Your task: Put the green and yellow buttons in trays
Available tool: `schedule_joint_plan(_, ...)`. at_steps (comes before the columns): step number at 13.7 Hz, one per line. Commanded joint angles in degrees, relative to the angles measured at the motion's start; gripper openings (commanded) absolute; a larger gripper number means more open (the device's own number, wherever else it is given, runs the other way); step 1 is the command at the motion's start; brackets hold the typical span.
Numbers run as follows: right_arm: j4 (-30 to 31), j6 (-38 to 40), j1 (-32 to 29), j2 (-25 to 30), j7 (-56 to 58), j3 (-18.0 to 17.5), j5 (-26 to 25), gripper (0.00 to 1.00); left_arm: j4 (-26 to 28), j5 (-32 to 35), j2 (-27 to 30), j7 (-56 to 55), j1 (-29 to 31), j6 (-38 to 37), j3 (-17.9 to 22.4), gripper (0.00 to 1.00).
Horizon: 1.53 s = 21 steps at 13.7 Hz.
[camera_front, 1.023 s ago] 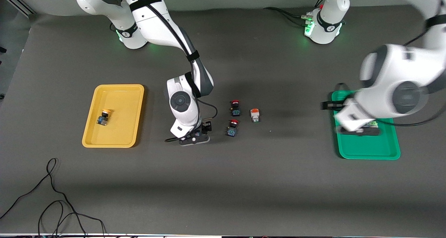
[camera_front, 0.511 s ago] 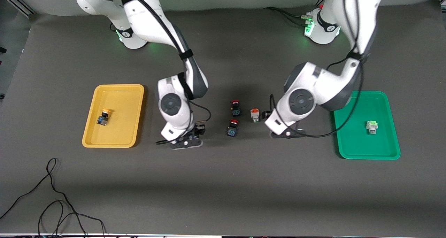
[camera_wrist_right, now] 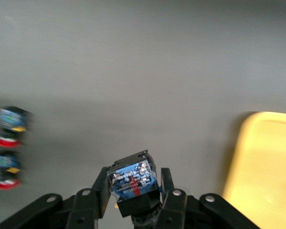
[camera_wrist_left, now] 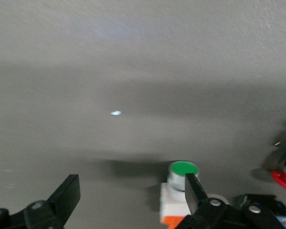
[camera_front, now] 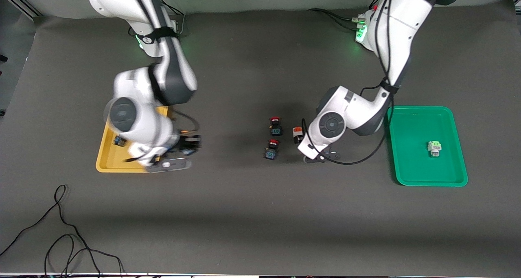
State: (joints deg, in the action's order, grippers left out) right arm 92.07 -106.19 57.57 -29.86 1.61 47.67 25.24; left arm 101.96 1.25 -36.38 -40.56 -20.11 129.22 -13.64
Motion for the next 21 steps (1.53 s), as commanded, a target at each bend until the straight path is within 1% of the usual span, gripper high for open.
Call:
schedule_joint_plan(1, 6.35, 0.99, 0.62, 3.83, 12.75, 7.67, -3.08, 0.12, 0.34, -0.28, 0.26, -3.38, -2.65, 0.86, 0.89, 0.98)
schedule_joint_plan(2, 8.98, 0.99, 0.53, 4.8, 17.15, 10.49, -3.0, 0.12, 0.34, -0.28, 0.26, -4.69, -3.96, 0.51, 0.89, 0.98)
schedule_joint_plan(3, 11.79, 0.2, 0.53, 5.42, 19.46, 12.52, -3.0, 0.12, 0.43, -0.28, 0.26, -5.49, -4.58, 0.25, 0.98, 0.98)
schedule_joint_plan(5, 16.89, -3.39, 0.01, 5.6, 21.84, 13.5, -2.92, 0.12, 1.13, -0.19, 0.17, -6.11, -5.81, 0.42, 0.98, 0.96)
schedule_joint_plan(6, 20.13, -7.06, -0.35, 5.26, 22.81, 13.51, -2.13, 0.12, 1.91, 0.33, 0.17, -6.03, -5.99, 1.03, 0.98, 0.83)
schedule_joint_plan(7, 25.13, -12.58, -0.26, 4.99, 23.78, 13.25, -0.47, 0.12, 2.1, 0.51, -0.09, -6.02, -5.9, 1.04, 1.07, 0.68)
schedule_joint_plan(8, 29.35, -17.86, 0.43, 4.55, 24.57, 12.89, 2.59, 0.12, 2.1, 0.68, -0.18, -6.02, -5.82, 1.04, 1.07, 0.5)
schedule_joint_plan(9, 31.74, -20.43, 0.35, 3.07, 25.97, 11.85, 5.58, 0.12, 2.1, 0.68, -0.18, -6.02, -5.9, 1.12, 1.07, 0.13)
schedule_joint_plan(10, 31.85, -20.46, -0.43, 0.53, 27.2, 9.92, 8.66, 0.12, 2.1, 0.68, -0.18, -6.46, -5.9, 1.47, 1.07, 0.0)
schedule_joint_plan(11, 31.77, -20.46, -0.44, -1.67, 28.17, 9.38, 11.3, 0.12, 2.1, 0.68, -0.18, -7.77, -5.82, 1.48, 1.07, 0.0)
schedule_joint_plan(12, 31.77, -20.37, -0.44, -2.82, 28.27, 9.29, 12.37, 0.12, 2.01, 0.77, -0.09, -8.3, -5.9, 1.65, 1.16, 0.0)
schedule_joint_plan(13, 31.77, -20.2, -0.44, -2.92, 27.84, 9.29, 12.47, 0.15, 1.92, 0.77, 0.17, -8.4, -5.73, 1.65, 1.16, 0.0)
schedule_joint_plan(14, 31.42, -19.94, -0.44, -2.92, 27.22, 9.29, 12.55, 0.46, 1.84, 0.77, 0.78, -8.4, -5.47, 0.96, 1.16, 0.0)
schedule_joint_plan(15, 30.72, -18.89, -0.44, -2.92, 26.61, 9.29, 12.55, 0.96, 1.75, 0.77, 2.01, -8.4, -5.12, 0.25, 1.24, 0.0)
schedule_joint_plan(16, 29.93, -17.57, -0.44, -2.83, 25.99, 9.29, 12.55, 1.0, 1.66, 0.69, 4.11, -8.4, -4.94, -1.23, 1.51, 0.0)
schedule_joint_plan(17, 28.97, -16.17, -0.44, -2.57, 25.64, 9.37, 12.55, 1.0, 0.88, 0.68, 6.22, -7.79, -4.24, -4.73, 1.68, 0.0)
schedule_joint_plan(19, 26.07, -12.84, -0.09, -1.7, 23.54, 10.34, 11.51, 1.0, -2.1, 0.77, 10.61, -6.73, -0.99, -14.64, 1.25, 0.0)
schedule_joint_plan(20, 23.53, -8.81, 0.52, -1.43, 23.09, 12.69, 9.93, 1.0, -3.51, 0.77, 12.72, -5.34, -0.72, -18.87, 1.51, 0.0)
schedule_joint_plan(21, 19.5, -3.99, 0.7, -1.43, 22.65, 14.54, 8.26, 1.0, -5.01, 0.69, 14.65, -3.93, 0.15, -22.57, 1.68, 0.0)
